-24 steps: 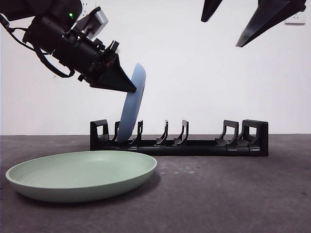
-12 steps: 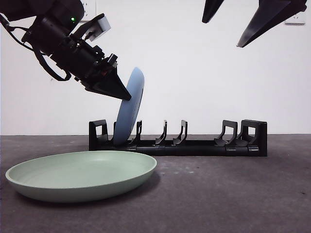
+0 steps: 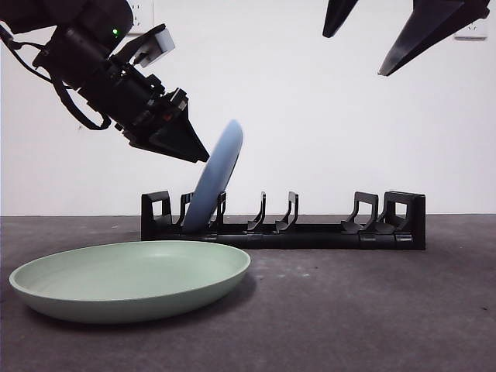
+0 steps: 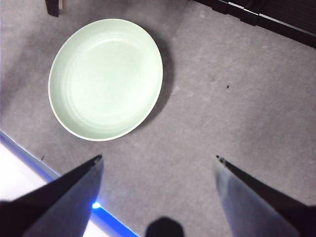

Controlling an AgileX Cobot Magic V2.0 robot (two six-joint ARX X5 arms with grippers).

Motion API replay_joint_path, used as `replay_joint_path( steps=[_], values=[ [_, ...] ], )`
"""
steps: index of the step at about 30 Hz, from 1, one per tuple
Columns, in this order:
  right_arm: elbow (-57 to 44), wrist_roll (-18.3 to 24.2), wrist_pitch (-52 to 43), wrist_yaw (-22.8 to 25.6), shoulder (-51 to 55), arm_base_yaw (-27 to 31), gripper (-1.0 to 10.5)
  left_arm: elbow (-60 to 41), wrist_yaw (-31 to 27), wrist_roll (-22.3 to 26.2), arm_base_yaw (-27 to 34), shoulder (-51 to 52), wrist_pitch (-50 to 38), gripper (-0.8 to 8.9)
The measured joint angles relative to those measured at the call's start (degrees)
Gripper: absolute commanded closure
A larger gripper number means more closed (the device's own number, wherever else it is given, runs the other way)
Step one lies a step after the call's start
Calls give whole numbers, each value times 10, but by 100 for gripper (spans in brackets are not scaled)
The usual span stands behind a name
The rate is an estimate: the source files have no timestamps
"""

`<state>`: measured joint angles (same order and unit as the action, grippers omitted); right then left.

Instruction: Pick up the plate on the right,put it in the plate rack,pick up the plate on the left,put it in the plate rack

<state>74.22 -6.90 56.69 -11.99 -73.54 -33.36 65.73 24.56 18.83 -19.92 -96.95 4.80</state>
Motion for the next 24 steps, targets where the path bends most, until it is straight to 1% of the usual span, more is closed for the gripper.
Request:
replay_joint_path(
  steps=[5,11,17,22,24],
  values=[
    [0,0,0,0,0,0,571,2,11,-4,0,2,27,618],
    [0,0,0,0,0,0,571,18,11,-8,0,31,91,615],
    [0,0,-24,0,0,0,571,26,11,-9,0,129,145,615],
    [0,0,-63,0,-8,0,571,26,11,-9,0,233,219,612],
    [0,0,-72,0,-19,0,571,26,11,-9,0,278,250,534]
  ],
)
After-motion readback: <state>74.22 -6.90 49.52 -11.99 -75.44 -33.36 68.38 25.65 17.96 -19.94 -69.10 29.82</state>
